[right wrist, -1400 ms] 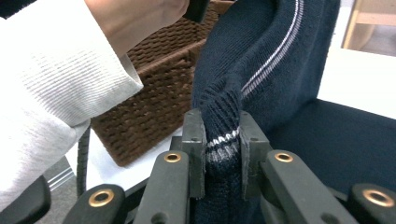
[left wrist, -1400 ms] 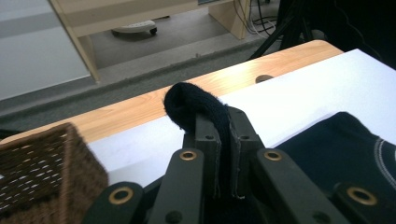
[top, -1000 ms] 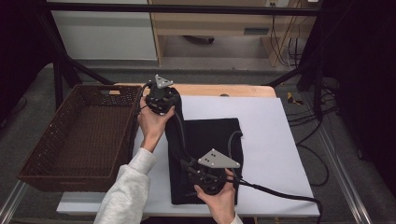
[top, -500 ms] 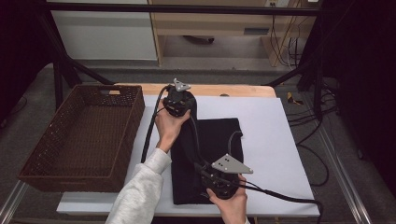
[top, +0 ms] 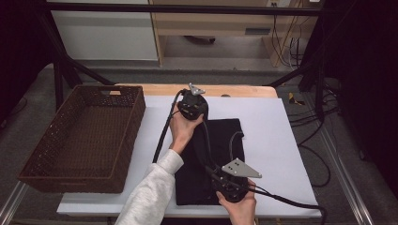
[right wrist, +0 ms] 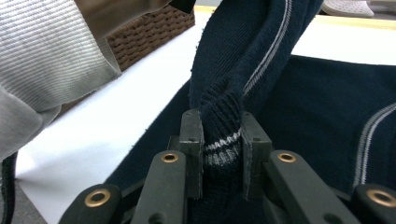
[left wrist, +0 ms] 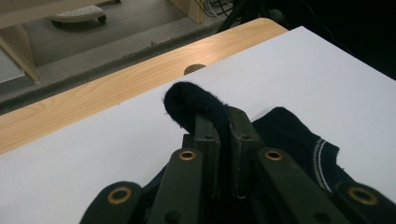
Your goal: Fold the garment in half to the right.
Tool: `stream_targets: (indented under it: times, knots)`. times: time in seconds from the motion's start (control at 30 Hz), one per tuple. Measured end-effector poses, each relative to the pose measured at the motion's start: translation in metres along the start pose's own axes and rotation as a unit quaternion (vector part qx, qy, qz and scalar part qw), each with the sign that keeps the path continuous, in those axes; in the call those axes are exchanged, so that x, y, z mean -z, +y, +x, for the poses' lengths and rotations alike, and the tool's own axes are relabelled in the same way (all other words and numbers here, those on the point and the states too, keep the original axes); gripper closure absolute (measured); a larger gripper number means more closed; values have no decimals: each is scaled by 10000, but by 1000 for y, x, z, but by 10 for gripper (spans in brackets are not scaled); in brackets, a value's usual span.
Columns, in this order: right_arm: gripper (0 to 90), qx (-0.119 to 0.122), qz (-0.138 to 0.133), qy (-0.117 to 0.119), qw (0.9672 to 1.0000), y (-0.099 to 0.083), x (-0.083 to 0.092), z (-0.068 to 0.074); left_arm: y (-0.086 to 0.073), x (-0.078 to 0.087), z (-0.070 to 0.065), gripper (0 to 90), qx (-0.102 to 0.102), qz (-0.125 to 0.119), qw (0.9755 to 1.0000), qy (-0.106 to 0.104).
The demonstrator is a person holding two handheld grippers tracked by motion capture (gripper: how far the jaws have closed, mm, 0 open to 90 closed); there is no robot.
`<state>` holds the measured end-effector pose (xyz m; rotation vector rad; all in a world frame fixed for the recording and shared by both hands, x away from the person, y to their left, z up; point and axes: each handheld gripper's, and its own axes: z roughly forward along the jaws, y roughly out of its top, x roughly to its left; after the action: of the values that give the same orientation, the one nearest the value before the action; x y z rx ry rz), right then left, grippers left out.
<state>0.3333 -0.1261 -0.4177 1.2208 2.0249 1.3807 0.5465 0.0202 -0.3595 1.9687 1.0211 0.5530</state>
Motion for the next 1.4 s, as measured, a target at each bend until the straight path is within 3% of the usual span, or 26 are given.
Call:
stream_targets:
  times: [0.4, 0.43, 0.47, 0.57, 0.63, 0.7, 0.73, 0.8, 0.9, 1.07, 1.23, 1.4]
  knots:
    - [733, -91, 95, -376, 9992, -11, 2, -11, -5, -28, -17, 810, -158, -22, 9997, -174]
    - [722, -128, 127, -429, 9989, -11, 2, -12, -6, -32, -19, 757, -173, -75, 9994, -288]
    - [706, -116, 168, -545, 9983, -13, 3, -15, -6, -35, -20, 642, -168, -141, 9989, -412]
    - [659, -230, 324, -810, 9959, -22, 8, -29, -7, -35, -24, 516, -153, -265, 9977, -600]
    - [643, -416, 305, -1029, 9934, -32, 15, -46, -9, -28, -24, 453, -183, -382, 9969, -660]
    - [559, -585, 283, -1239, 9902, -38, 23, -63, -12, -19, -18, 386, -154, -469, 9963, -700]
    - [542, -656, 208, -1219, 9902, -38, 27, -71, -14, -15, -15, 355, -104, -470, 9962, -721]
    - [454, -571, 185, -1266, 9901, -35, 31, -81, -20, -4, -6, 300, -12, -533, 9959, -736]
    - [392, -360, 96, -987, 9944, -28, 33, -91, -32, 12, 5, 219, 98, -578, 9952, -789]
    - [287, -368, 370, -464, 9976, -22, 28, -105, -56, 37, 21, 116, 181, -546, 9951, -807]
    - [248, -253, 456, -225, 9984, -21, 22, -108, -78, 56, 28, 48, 205, -448, 9958, -771]
    - [231, -168, 717, -83, 9973, -24, 17, -105, -99, 69, 29, 33, 206, -297, 9968, -707]
